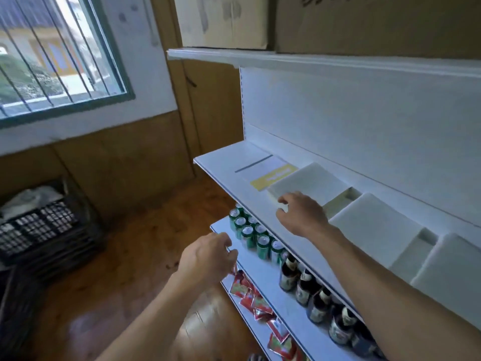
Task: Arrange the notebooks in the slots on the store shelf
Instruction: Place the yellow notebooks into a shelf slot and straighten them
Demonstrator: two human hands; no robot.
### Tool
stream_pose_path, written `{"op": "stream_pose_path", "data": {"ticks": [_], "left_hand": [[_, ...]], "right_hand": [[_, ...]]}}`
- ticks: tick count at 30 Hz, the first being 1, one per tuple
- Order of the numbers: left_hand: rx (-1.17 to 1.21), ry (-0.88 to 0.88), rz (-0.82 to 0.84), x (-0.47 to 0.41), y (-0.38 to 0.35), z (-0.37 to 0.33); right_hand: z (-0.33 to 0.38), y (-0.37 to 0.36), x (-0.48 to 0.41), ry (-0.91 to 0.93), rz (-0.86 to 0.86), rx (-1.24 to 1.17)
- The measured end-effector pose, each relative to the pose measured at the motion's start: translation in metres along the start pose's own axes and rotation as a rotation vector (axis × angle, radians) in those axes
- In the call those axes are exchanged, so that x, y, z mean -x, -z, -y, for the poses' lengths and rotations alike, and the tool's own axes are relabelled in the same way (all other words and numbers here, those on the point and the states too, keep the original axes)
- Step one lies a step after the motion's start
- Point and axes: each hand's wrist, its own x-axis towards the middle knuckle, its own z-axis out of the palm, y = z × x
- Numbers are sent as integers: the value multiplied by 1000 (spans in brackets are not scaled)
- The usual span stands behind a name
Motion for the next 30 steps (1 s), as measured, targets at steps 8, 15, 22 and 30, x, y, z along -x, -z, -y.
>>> {"op": "stream_pose_path", "data": {"ticks": [8,15,22,30], "left_hand": [[131,61,34,-171,19,25],[319,41,165,-287,-4,41],[247,-141,284,-381,-28,16],[718,-54,640,-417,-26,46]], "right_hand": [[48,-52,-162,13,133,-78],[53,-101,-203,-98,321,102],[51,-129,-196,-142,192,48],[67,-134,-194,-259,36,-184]]}}
